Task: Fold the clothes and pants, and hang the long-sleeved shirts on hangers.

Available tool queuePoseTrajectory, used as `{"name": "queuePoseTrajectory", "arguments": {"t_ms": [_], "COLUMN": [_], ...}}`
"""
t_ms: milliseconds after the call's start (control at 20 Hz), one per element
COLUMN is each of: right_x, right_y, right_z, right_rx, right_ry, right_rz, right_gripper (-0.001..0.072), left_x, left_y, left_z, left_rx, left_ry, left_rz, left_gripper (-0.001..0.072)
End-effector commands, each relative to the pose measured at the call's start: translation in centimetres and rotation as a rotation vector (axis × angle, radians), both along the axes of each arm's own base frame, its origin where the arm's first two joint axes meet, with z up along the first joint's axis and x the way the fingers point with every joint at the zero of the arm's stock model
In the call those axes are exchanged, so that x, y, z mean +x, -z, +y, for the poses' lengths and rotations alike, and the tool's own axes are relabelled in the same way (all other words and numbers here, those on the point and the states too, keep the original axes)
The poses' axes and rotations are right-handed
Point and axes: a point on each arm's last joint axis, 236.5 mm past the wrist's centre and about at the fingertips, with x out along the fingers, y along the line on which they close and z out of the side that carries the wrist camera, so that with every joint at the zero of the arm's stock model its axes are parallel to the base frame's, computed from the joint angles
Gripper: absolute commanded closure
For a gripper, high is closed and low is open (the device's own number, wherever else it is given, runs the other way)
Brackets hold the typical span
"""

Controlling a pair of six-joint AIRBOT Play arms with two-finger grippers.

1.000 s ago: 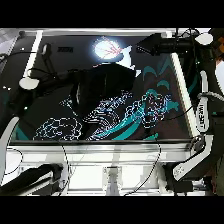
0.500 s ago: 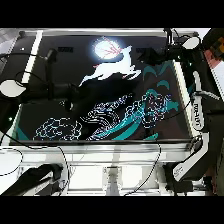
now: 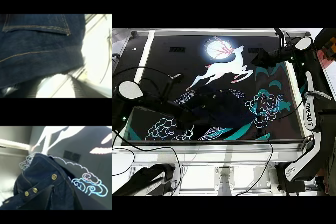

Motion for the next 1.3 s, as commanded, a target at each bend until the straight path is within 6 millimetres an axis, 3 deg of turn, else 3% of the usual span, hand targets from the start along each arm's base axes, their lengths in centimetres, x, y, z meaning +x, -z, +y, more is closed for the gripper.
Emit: {"name": "queuePoseTrajectory", "arguments": {"t_ms": [0, 100, 150, 200, 250, 300, 500, 550, 650, 750, 850, 1050, 1100, 1150, 1200, 1250], "right_x": [-0.4, -0.2, -0.1, 0.1, 0.1, 0.0, -0.6, -0.8, -1.8, -3.3, -5.5, -9.0, -9.5, -9.9, -10.1, -10.2], "right_y": [-0.3, -1.0, -1.3, -1.5, -1.6, -1.5, -0.4, -0.2, 0.9, 2.4, 3.4, 2.9, 2.2, 1.5, 0.9, 0.3], "right_z": [0.5, 1.1, 1.2, 1.3, 1.3, 1.3, 0.5, 0.1, -0.4, -1.0, -1.2, -1.3, -1.3, -1.4, -1.3, -1.4], "right_rx": [0.029, 0.067, 0.081, 0.090, 0.092, 0.089, 0.051, 0.056, 0.046, 0.044, 0.053, 0.047, 0.039, 0.032, 0.029, 0.026], "right_ry": [-0.009, -0.005, -0.002, 0.004, 0.005, 0.002, -0.008, -0.006, -0.019, -0.019, -0.011, -0.003, -0.008, -0.017, -0.021, -0.022], "right_rz": [0.021, 0.011, 0.006, -0.001, -0.002, 0.001, 0.029, 0.041, 0.069, 0.113, 0.146, 0.126, 0.114, 0.104, 0.092, 0.080], "right_gripper": [0.0449, 0.0449, 0.0453, 0.0470, 0.0568, 0.0688, 0.0697, 0.0697, 0.0697, 0.0698, 0.0697, 0.0695, 0.0694, 0.0693, 0.0693, 0.0692], "left_x": [-0.6, -0.7, -0.6, -0.6, -0.5, 0.0, 5.7, 7.4, 9.0, 8.0, 5.7, 2.3, 1.6, 1.1, 0.6, 0.2], "left_y": [0.7, 0.7, 0.7, 0.8, 0.9, 1.0, 0.4, 0.5, 0.8, 1.7, 3.8, 7.6, 8.5, 9.3, 10.1, 10.9], "left_z": [0.7, 0.7, 0.8, 0.7, 0.7, 0.7, 1.1, 2.7, 6.6, 9.0, 10.9, 13.5, 13.9, 14.1, 14.1, 14.2], "left_rx": [0.040, 0.041, 0.042, 0.043, 0.043, 0.041, 0.031, 0.076, 0.182, 0.216, 0.231, 0.239, 0.257, 0.264, 0.269, 0.284], "left_ry": [-0.009, -0.006, -0.006, -0.006, 0.005, -0.003, -0.163, -0.251, -0.386, -0.446, -0.506, -0.682, -0.686, -0.689, -0.699, -0.696], "left_rz": [0.042, 0.044, 0.046, 0.047, 0.041, 0.031, -0.160, -0.202, -0.245, -0.211, -0.120, 0.030, 0.063, 0.087, 0.120, 0.140], "left_gripper": [0.0190, 0.0198, 0.0268, 0.0529, 0.0666, 0.0670, 0.0673, 0.0674, 0.0674, 0.0674, 0.0673, 0.0669, 0.0631, 0.0448, 0.0311, 0.0312]}}
